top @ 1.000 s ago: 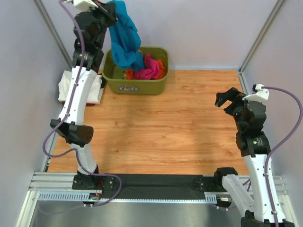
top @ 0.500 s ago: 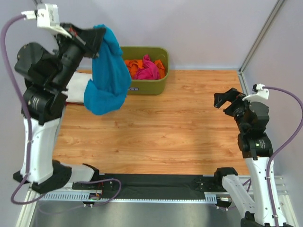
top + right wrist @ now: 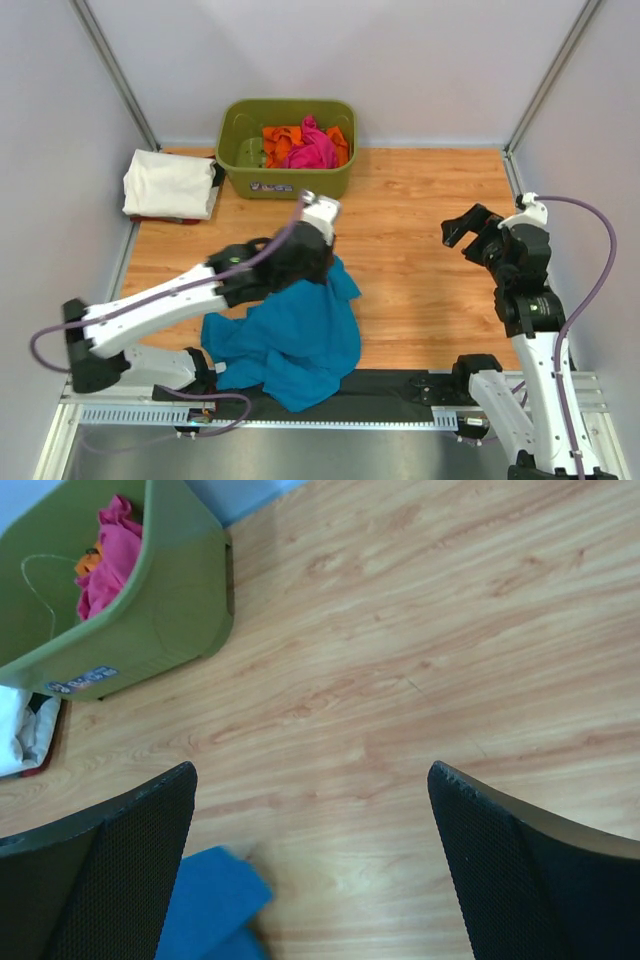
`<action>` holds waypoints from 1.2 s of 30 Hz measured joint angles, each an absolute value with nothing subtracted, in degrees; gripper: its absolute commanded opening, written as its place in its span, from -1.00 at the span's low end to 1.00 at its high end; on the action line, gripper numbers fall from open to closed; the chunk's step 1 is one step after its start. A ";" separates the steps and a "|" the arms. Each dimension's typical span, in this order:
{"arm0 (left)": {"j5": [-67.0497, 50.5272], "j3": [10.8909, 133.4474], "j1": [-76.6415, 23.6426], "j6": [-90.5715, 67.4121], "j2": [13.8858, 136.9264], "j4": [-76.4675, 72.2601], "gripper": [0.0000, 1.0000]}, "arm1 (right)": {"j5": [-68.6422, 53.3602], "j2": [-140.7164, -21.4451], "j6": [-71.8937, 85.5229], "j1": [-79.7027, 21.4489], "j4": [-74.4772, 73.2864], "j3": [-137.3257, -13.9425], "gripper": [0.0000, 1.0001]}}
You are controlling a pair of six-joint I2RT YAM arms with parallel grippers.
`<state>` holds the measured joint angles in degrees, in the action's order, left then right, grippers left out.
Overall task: Fold and stack the t-shirts
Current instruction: Move the tshirt to the center of the board
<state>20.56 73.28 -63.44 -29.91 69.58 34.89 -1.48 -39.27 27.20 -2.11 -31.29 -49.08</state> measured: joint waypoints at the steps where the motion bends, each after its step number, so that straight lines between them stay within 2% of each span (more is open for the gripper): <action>1: 20.69 72.25 -64.47 -30.44 73.19 34.79 -1.00 | -1.37 -38.74 27.46 -2.11 -31.62 -48.38 1.00; 4: 20.69 73.03 -66.37 -30.59 83.44 34.79 -1.00 | -1.02 -37.19 28.32 -2.11 -33.67 -46.28 1.00; 8: 20.34 82.04 -66.63 -29.21 93.56 34.54 -1.00 | 1.69 -36.29 29.15 -2.13 -36.69 -45.67 1.00; 15: 17.50 98.98 -64.34 -28.75 104.68 32.27 -1.00 | 7.22 -35.38 29.80 -2.13 -40.27 -45.67 1.00; 20: 14.92 101.65 -60.60 -27.94 108.92 31.05 -1.00 | 8.73 -35.40 30.24 -2.13 -41.15 -45.67 1.00; 21: 14.90 101.91 -60.20 -27.70 109.47 31.03 -0.75 | 8.82 -35.40 30.30 -2.13 -41.19 -45.67 1.00; 22: 14.96 102.08 -60.03 -27.29 109.89 31.07 -0.31 | 8.91 -35.44 30.41 -2.13 -41.23 -45.67 1.00; 23: 14.94 102.15 -60.01 -26.89 110.30 31.27 0.68 | 8.91 -35.48 30.48 -2.13 -41.25 -45.65 1.00; 24: 14.79 102.19 -60.01 -26.57 110.63 31.53 0.98 | 8.88 -35.53 30.52 -2.13 -41.19 -45.47 1.00; 30: 13.63 102.19 -58.81 -27.22 111.90 37.08 0.99 | 5.56 -37.80 30.13 -2.13 -41.01 -43.94 1.00; 34: 14.35 88.12 -55.96 -30.15 100.92 39.64 0.99 | 0.16 -41.65 28.99 -2.26 -40.60 -43.99 1.00; 36: 16.71 79.18 -54.61 -33.89 90.52 41.82 0.99 | -1.58 -43.75 28.53 -3.64 -40.45 -43.99 1.00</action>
